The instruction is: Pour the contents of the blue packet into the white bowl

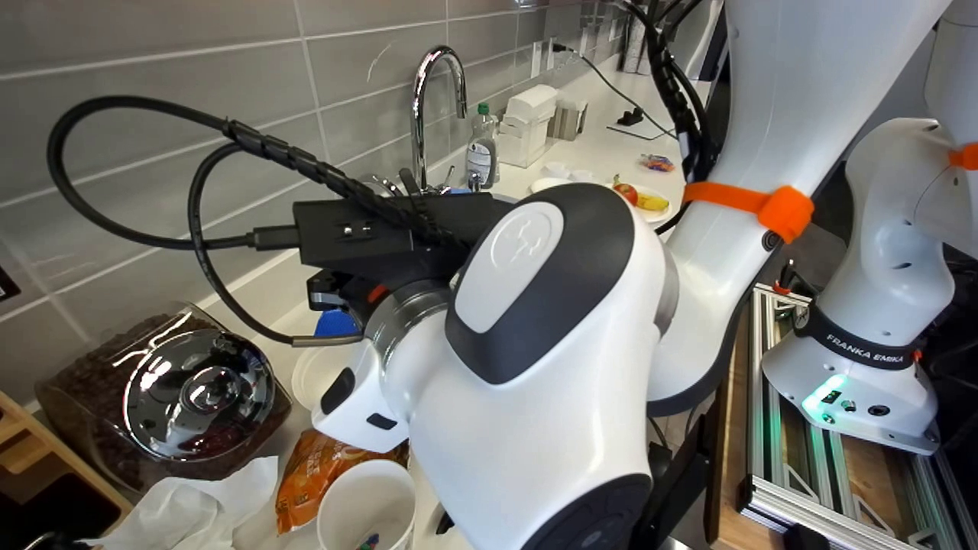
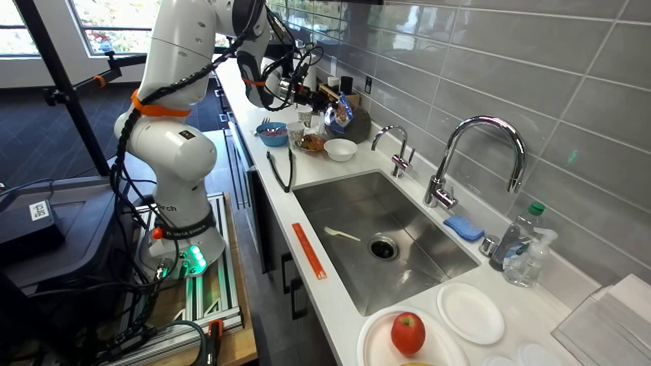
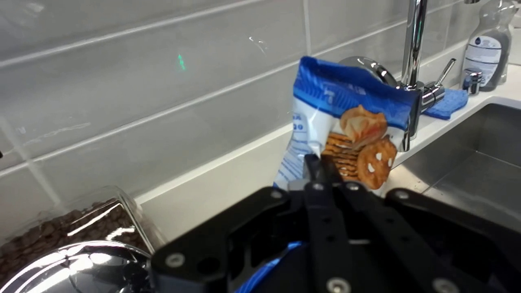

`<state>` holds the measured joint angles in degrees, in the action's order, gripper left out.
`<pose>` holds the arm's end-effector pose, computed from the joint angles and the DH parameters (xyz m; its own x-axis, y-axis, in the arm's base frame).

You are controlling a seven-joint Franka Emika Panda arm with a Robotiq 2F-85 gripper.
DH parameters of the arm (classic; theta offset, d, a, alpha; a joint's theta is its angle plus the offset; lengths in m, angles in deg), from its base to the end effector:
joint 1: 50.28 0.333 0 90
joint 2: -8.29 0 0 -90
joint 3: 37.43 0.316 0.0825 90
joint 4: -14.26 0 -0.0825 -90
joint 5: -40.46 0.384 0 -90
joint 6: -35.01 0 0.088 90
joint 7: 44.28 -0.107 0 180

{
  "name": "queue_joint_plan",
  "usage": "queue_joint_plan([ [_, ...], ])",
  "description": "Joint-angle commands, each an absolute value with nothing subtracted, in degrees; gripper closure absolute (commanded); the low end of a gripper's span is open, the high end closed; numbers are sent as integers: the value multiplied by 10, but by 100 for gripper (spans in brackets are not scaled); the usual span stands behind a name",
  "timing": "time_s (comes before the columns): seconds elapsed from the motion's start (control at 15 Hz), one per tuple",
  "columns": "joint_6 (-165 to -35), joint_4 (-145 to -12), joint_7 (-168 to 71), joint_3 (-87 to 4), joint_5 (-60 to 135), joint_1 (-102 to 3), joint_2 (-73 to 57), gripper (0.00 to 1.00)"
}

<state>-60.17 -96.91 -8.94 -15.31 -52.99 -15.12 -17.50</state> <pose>0.4217 0.4449 0.2921 -0.0741 0.2438 -0.9670 0.4991 0.8486 0.1757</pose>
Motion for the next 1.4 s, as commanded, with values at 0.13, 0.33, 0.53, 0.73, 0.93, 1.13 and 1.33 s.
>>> queue_joint_plan([
  [0.13, -578, -971, -72, -156, -555, -142, -183, 100],
  [0.33, -573, -971, -69, -158, -563, -141, -185, 100],
  [0.53, -569, -970, -72, -159, -567, -141, -190, 100],
  [0.73, -569, -970, -75, -159, -566, -142, -192, 100],
  [0.93, -569, -970, -72, -159, -565, -142, -192, 100],
  [1.13, -571, -971, -70, -157, -563, -142, -190, 100],
  [1.33, -580, -971, -71, -155, -560, -144, -189, 100],
])
